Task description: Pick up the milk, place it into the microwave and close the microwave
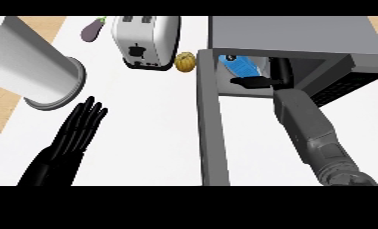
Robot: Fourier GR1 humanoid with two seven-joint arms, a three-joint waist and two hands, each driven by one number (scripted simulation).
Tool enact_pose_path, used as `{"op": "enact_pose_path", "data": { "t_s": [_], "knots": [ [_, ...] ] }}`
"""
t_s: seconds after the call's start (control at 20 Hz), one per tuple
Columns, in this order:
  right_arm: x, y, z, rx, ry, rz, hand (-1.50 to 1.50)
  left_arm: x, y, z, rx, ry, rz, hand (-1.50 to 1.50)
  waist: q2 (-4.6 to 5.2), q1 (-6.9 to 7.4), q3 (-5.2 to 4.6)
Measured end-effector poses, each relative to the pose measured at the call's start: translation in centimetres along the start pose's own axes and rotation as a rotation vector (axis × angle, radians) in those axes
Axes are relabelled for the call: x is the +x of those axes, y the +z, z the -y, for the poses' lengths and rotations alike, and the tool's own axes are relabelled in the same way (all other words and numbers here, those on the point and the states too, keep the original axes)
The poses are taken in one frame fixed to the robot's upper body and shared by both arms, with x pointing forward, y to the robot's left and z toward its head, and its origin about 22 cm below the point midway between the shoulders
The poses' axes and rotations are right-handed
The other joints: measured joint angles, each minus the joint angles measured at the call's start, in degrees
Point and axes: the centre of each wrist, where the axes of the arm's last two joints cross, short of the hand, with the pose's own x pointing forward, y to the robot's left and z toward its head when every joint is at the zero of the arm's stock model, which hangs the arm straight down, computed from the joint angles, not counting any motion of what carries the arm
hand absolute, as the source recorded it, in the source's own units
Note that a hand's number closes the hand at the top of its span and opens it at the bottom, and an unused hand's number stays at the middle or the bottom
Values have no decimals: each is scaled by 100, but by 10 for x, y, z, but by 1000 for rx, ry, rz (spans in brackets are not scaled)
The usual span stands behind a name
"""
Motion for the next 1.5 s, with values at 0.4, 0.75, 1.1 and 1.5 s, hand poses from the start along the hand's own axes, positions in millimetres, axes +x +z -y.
{"op": "enact_pose_path", "data": {
  "t_s": [0.4,0.75,1.1,1.5],
  "knots": [
    [-22,29,0,29,-79,9,-150,-16,-16,14,-166,-31,-48,150,-95,-207,-10],
    [-42,68,13,65,-109,26,-150,-37,-34,27,-224,-62,-95,150,-167,-385,-20],
    [-45,103,28,87,-108,40,-150,-63,-53,45,-351,-130,-169,150,-194,-498,-25],
    [-18,146,58,80,-95,75,-150,-99,-57,84,-478,-103,-226,150,-196,-566,-32]
  ]
}}
